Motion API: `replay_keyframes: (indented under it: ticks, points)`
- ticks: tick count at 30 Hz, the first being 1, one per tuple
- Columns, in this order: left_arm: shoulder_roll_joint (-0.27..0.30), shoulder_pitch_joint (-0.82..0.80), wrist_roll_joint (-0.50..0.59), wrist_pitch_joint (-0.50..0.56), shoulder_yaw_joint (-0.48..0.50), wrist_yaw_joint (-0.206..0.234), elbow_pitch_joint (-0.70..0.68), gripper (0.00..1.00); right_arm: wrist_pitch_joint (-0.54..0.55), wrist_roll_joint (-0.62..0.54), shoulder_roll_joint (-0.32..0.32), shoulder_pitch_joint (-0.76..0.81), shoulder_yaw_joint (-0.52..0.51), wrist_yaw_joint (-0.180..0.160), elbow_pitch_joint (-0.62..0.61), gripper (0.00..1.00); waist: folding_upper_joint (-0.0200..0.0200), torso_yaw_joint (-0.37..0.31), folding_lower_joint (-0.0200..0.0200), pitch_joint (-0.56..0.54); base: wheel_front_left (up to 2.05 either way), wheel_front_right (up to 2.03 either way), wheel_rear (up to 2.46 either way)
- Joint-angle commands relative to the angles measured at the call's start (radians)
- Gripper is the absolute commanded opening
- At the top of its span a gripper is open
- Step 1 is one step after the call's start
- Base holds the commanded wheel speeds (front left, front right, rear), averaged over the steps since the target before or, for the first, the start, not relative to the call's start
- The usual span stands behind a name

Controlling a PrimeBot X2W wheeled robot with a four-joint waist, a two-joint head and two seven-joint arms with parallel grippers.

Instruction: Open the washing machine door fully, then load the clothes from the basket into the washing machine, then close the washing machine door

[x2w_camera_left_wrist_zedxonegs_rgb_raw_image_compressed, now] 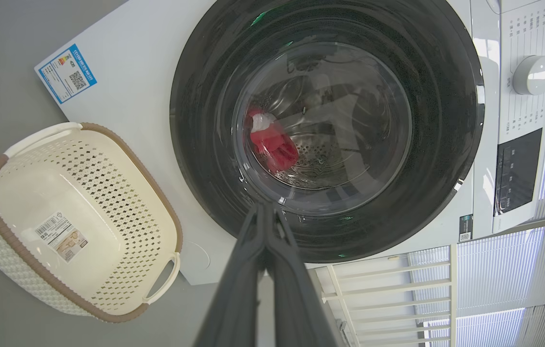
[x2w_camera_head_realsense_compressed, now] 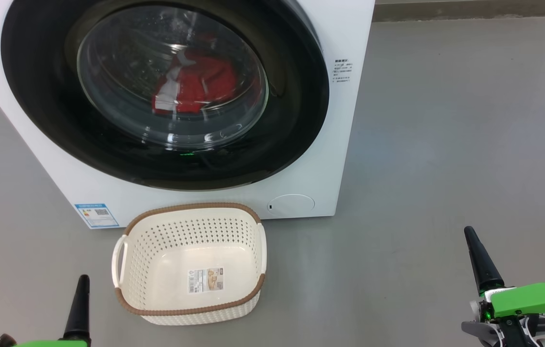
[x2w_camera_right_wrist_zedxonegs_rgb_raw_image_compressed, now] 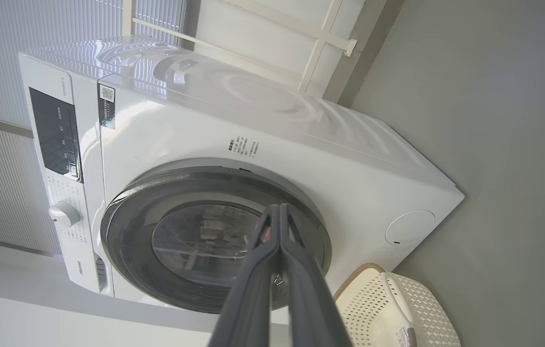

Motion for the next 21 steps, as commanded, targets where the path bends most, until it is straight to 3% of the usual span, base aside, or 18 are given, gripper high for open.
replay_keyframes:
  ticks: [1, 21]
  points:
    - [0.015, -0.050, -0.023, 0.006, 0.031, -0.002, -0.017, 0.00, 0.008, 0.023, 0.001, -0.001, 0.009, -0.001, -0.022, 0.00, 0.0000, 0.000, 0.0000, -0.001, 0.00, 0.00, 0.00]
    - [0.010, -0.068, -0.224, 0.066, 0.057, -0.003, 0.009, 0.00, 0.068, 0.194, 0.046, 0.009, -0.041, -0.001, -0.015, 0.00, 0.0000, 0.002, 0.0000, -0.015, 0.00, 0.00, 0.00]
